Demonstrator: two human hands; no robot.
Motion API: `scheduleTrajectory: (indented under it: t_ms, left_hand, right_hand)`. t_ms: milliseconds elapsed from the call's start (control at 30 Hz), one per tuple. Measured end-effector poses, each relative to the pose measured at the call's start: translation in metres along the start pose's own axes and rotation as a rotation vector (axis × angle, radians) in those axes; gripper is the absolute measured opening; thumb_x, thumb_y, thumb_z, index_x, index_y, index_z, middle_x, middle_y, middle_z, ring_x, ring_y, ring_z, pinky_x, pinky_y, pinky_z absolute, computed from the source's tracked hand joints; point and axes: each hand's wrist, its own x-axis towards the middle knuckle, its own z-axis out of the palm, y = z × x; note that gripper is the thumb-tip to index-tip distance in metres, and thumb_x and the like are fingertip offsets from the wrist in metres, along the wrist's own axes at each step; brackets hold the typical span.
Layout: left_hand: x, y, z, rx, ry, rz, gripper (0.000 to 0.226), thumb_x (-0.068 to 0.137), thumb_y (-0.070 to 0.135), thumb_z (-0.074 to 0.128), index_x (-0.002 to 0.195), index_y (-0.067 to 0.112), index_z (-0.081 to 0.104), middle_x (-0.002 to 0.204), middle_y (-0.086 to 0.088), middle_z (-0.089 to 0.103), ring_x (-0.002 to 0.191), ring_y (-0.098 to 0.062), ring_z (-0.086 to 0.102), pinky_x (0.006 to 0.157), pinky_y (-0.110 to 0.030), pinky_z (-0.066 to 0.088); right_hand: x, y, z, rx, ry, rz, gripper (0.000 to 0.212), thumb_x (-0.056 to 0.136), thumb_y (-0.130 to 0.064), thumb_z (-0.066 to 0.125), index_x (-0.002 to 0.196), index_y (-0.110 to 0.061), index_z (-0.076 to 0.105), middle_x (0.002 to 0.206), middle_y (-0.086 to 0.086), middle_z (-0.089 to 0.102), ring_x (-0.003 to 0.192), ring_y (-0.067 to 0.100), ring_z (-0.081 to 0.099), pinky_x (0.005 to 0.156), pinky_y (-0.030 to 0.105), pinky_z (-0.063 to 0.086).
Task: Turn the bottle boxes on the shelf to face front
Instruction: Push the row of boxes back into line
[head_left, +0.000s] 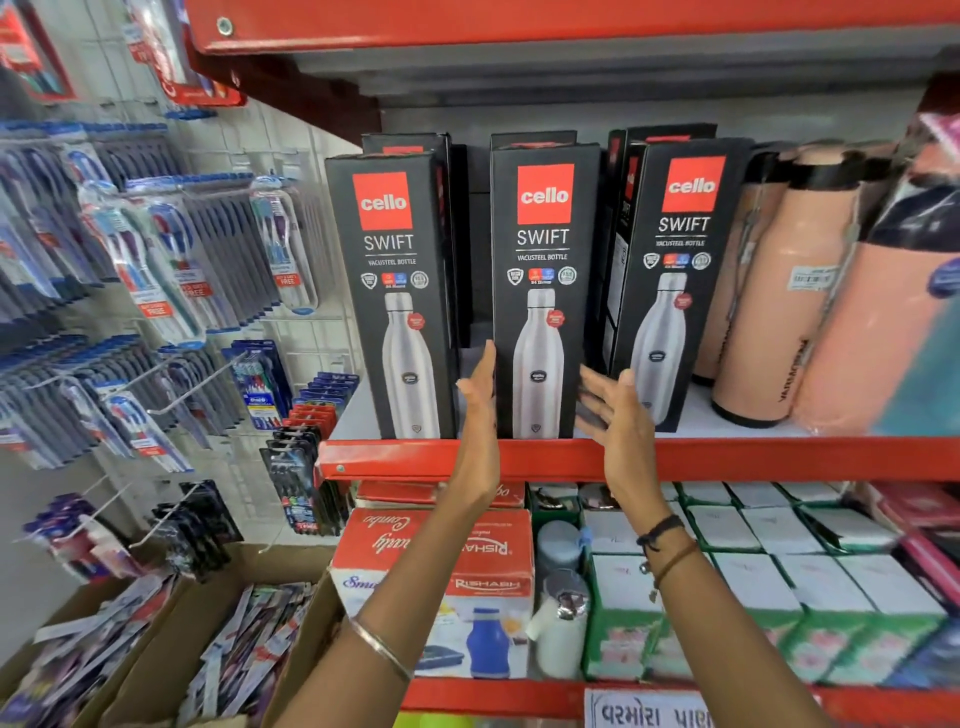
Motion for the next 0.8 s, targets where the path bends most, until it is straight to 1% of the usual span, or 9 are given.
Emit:
scheduleTrajectory:
  t_ms: [133, 233, 333, 433, 500, 567, 667, 733, 800]
  left_hand:
    - [-0.005, -0.004, 0.005, 0.014, 0.025, 0.041, 0.078, 0.068, 0.088, 0.011, 0.137, 0.052, 0.017, 0.150, 0.024, 0.013, 0.147, -0.005, 0.008, 0.123, -0.043, 0.005]
    - [-0.010, -0.006, 0.017, 0.046, 0.211, 0.162, 0.073, 0.081, 0.077, 0.017, 0.142, 0.038, 0.026, 0.154, 0.017, 0.022, 0.139, 0.012, 0.021, 0.119, -0.028, 0.016]
    - [-0.017, -0.004, 0.036, 0.149, 0.310, 0.439, 0.067, 0.089, 0.067, 0.022, 0.139, 0.025, 0.039, 0.152, 0.004, 0.034, 0.143, -0.009, 0.028, 0.117, -0.036, 0.022]
    - [-0.019, 0.002, 0.066, 0.141, 0.115, 0.522, 0.072, 0.092, 0.062, 0.021, 0.140, 0.011, 0.040, 0.151, -0.002, 0.036, 0.143, -0.015, 0.030, 0.117, -0.037, 0.025]
    - [-0.015, 0.000, 0.086, 0.152, -0.021, 0.464, 0.075, 0.090, 0.066, 0.018, 0.143, 0.016, 0.035, 0.155, 0.001, 0.030, 0.145, -0.010, 0.024, 0.119, -0.031, 0.020]
    - [-0.003, -0.007, 0.105, 0.166, -0.057, 0.330, 0.079, 0.086, 0.071, 0.016, 0.147, 0.023, 0.024, 0.159, 0.007, 0.020, 0.147, -0.004, 0.016, 0.120, -0.027, 0.013]
    - [0.025, -0.009, 0.126, 0.101, 0.042, 0.041, 0.078, 0.085, 0.065, 0.016, 0.150, 0.023, 0.011, 0.160, 0.008, 0.011, 0.148, -0.007, 0.011, 0.122, -0.033, 0.009]
    - [0.042, -0.006, 0.132, 0.036, 0.093, -0.084, 0.066, 0.092, 0.052, 0.013, 0.151, 0.022, 0.010, 0.161, 0.005, 0.009, 0.149, -0.011, 0.007, 0.122, -0.037, 0.006]
    - [0.049, -0.004, 0.134, -0.012, 0.058, -0.125, 0.056, 0.099, 0.045, 0.007, 0.151, 0.025, 0.010, 0.162, 0.006, 0.006, 0.150, -0.012, 0.004, 0.119, -0.032, 0.003]
  right_hand:
    - [-0.002, -0.003, -0.004, -0.016, -0.045, 0.007, 0.066, 0.083, -0.063, 0.024, 0.123, -0.023, 0.058, 0.125, 0.001, 0.061, 0.114, 0.010, 0.057, 0.100, 0.035, 0.046]
    - [-0.003, -0.002, -0.013, -0.014, 0.009, -0.057, 0.063, 0.091, -0.058, 0.024, 0.125, -0.017, 0.056, 0.130, 0.003, 0.060, 0.115, 0.006, 0.058, 0.100, 0.031, 0.047]
    - [-0.003, -0.002, -0.030, 0.012, 0.179, -0.217, 0.057, 0.094, -0.050, 0.025, 0.126, -0.015, 0.057, 0.132, 0.003, 0.059, 0.122, 0.009, 0.054, 0.104, 0.028, 0.043]
    - [0.008, -0.004, -0.054, 0.064, 0.352, -0.322, 0.050, 0.093, -0.047, 0.026, 0.125, -0.022, 0.055, 0.133, -0.001, 0.056, 0.128, 0.011, 0.048, 0.108, 0.029, 0.037]
    - [0.019, -0.004, -0.069, 0.042, 0.385, -0.290, 0.051, 0.093, -0.048, 0.024, 0.130, -0.023, 0.049, 0.138, -0.005, 0.051, 0.132, 0.008, 0.043, 0.113, 0.031, 0.031]
    - [0.031, -0.002, -0.081, 0.010, 0.340, -0.203, 0.058, 0.092, -0.053, 0.022, 0.138, -0.023, 0.041, 0.147, -0.005, 0.043, 0.136, 0.006, 0.036, 0.117, 0.036, 0.026]
    - [0.046, 0.003, -0.093, -0.048, 0.245, -0.090, 0.076, 0.084, -0.071, 0.019, 0.144, -0.025, 0.030, 0.154, -0.004, 0.032, 0.140, 0.009, 0.030, 0.118, 0.041, 0.021]
    - [0.052, 0.003, -0.098, -0.076, 0.196, -0.028, 0.089, 0.076, -0.081, 0.019, 0.145, -0.026, 0.029, 0.154, -0.003, 0.032, 0.141, 0.013, 0.030, 0.118, 0.042, 0.022]
    - [0.055, 0.002, -0.101, -0.062, 0.154, 0.006, 0.078, 0.084, -0.071, 0.019, 0.143, -0.022, 0.034, 0.148, -0.006, 0.037, 0.139, 0.018, 0.035, 0.116, 0.043, 0.026]
